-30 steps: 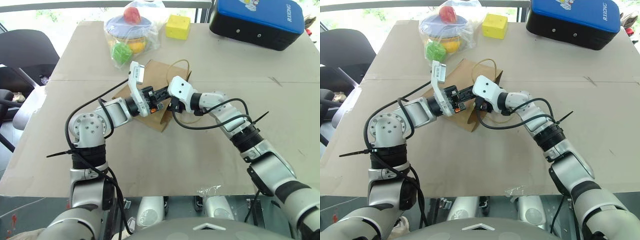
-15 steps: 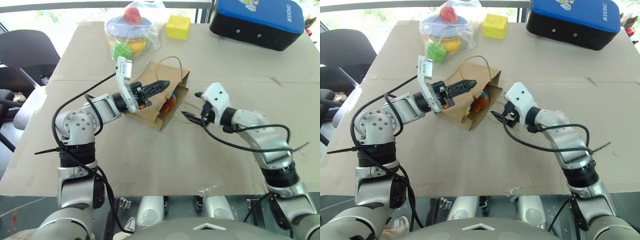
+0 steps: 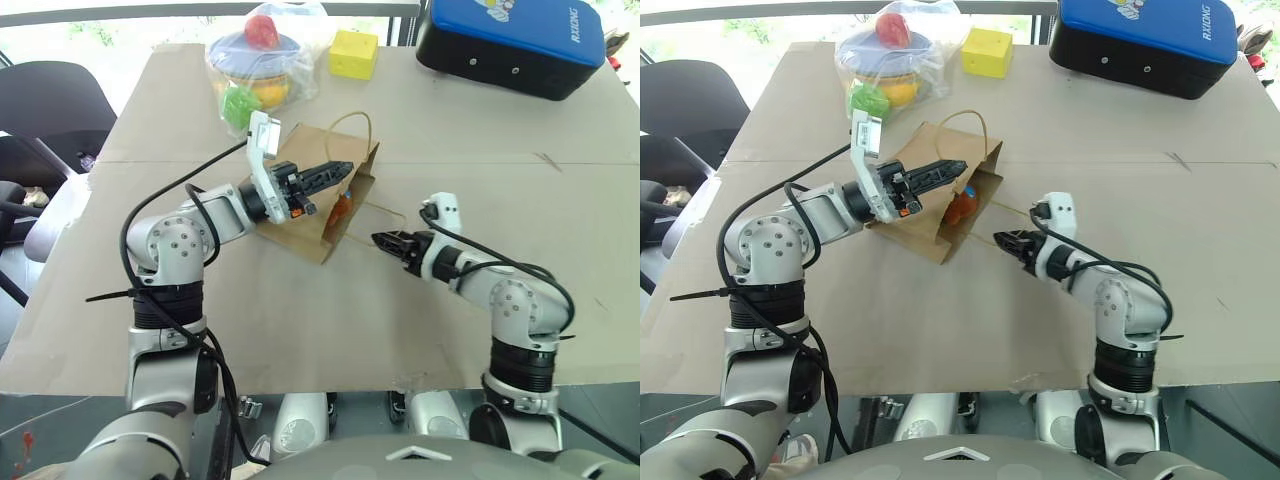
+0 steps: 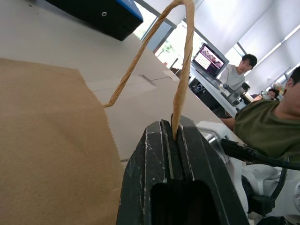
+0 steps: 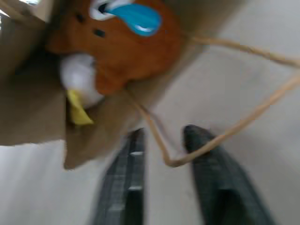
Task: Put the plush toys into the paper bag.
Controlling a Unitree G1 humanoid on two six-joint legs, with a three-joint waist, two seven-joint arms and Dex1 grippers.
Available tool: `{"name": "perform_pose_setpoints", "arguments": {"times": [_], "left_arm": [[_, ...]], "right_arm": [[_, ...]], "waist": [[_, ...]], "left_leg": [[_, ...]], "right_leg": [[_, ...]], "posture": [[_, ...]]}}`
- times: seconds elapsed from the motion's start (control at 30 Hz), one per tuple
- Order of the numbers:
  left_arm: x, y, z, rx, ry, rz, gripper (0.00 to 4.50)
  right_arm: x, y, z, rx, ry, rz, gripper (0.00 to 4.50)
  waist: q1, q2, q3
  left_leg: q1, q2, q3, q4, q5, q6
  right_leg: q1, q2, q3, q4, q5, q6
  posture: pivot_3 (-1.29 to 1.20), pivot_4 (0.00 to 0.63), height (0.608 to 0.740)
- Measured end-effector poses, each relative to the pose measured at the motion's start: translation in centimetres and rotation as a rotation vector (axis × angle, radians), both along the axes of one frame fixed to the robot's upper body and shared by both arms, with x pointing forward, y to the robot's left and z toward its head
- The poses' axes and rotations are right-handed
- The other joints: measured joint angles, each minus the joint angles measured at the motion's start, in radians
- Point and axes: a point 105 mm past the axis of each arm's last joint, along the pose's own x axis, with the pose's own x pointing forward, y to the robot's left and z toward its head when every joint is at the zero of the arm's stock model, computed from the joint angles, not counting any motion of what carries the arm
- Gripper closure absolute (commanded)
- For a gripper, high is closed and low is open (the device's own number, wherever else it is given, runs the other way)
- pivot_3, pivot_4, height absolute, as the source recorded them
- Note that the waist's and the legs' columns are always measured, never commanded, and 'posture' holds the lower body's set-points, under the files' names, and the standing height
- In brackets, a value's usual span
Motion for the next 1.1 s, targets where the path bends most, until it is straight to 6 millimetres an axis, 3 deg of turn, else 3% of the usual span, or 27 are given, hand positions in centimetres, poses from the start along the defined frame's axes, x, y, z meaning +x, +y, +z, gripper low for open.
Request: {"name": "perform_pose_setpoints", "arguments": {"times": [0.2,0.3,0.4,0.43,0.5,0.67,0.83,0.9,0.93,1.0,1.1], "left_arm": [[-0.4,0.0,0.5,-0.003,-0.026,-0.017,4.5],[-1.7,0.1,3.2,-0.162,-0.041,-0.113,4.5],[-1.9,1.0,7.4,-0.351,-0.07,-0.175,4.5],[-1.8,1.4,8.2,-0.368,-0.086,-0.178,4.5],[-1.1,1.8,8.0,-0.349,-0.085,-0.149,4.5],[2.2,0.9,4.1,-0.192,-0.06,-0.073,4.5],[5.0,-0.1,3.5,-0.066,-0.161,-0.087,4.5],[5.6,-0.3,2.9,0.004,-0.198,-0.085,4.5],[6.2,-0.4,1.8,0.092,-0.217,-0.084,4.5],[6.2,-0.3,0.4,0.152,-0.228,-0.128,3.81],[5.3,0.4,0.2,0.16,-0.254,-0.212,2.51]], "right_arm": [[0.1,-0.2,2.4,0.091,-0.126,0.02,4.43],[-1.9,-0.6,7.9,0.249,-0.325,0.107,4.43],[-4.0,-1.2,13.5,0.343,-0.523,0.174,4.43],[-4.9,-1.5,15.1,0.355,-0.58,0.192,4.43],[-6.2,-1.9,16.6,0.346,-0.635,0.216,4.43],[-7.5,-2.5,17.0,0.216,-0.623,0.219,4.43],[-7.6,-3.2,13.2,0.027,-0.499,0.183,4.43],[-7.5,-3.3,12.7,-0.02,-0.496,0.177,4.43],[-7.2,-3.4,12.1,-0.096,-0.498,0.165,4.2],[-6.8,-3.8,11.6,-0.151,-0.503,0.136,3.69],[-6.9,-4.5,11.4,-0.194,-0.513,0.13,2.18]], "waist": [[-0.002,0.0,0.0],[-0.003,0.001,0.001],[-0.001,0.001,0.001],[-0.001,0.001,0.001],[-0.002,0.001,0.001],[0.001,0.001,0.001],[0.0,0.001,0.001],[-0.002,0.001,0.001],[-0.001,0.001,0.001],[-0.003,0.001,0.001],[-0.002,0.0,0.001]], "left_leg": [[0.0,0.0,0.0,0.0,0.0,0.0],[-0.001,0.004,-0.002,0.0,0.0,0.0],[-0.001,0.003,-0.003,0.001,0.0,0.0],[0.001,0.002,-0.003,0.001,0.0,0.0],[0.002,0.0,-0.003,0.0,0.0,0.0],[0.001,-0.001,-0.001,0.0,0.0,0.0],[-0.001,-0.001,-0.001,0.0,0.0,0.001],[-0.001,-0.001,-0.001,0.0,-0.001,0.002],[-0.001,-0.001,0.0,0.0,-0.003,0.005],[-0.001,0.0,0.0,0.0,-0.003,0.006],[-0.008,0.0,-0.001,0.001,-0.003,0.005]], "right_leg": [[0.0,0.0,0.0,0.0,0.0,0.0],[-0.001,0.0,-0.001,0.0,0.0,0.0],[0.001,0.0,-0.002,0.001,0.0,0.0],[0.002,0.0,-0.002,0.001,0.0,0.0],[0.003,0.0,-0.002,0.0,0.0,0.0],[0.002,0.0,-0.001,-0.001,0.0,0.0],[0.002,0.001,0.0,-0.003,0.0,0.0],[0.002,0.001,0.0,-0.004,-0.001,0.0],[0.002,0.001,0.0,-0.004,-0.001,0.001],[0.001,0.001,0.0,-0.004,-0.001,0.001],[-0.005,0.002,0.0,-0.004,-0.001,0.001]], "posture": [[0.0,0.15,0.74],[0.0,0.15,0.74],[0.0,0.15,0.74],[0.0,0.15,0.74],[0.0,0.15,0.74],[0.0,0.15,0.74],[0.0,0.15,0.74],[0.0,0.15,0.74],[0.0,0.15,0.74],[0.0,0.15,0.74],[0.0,0.15,0.74]]}}
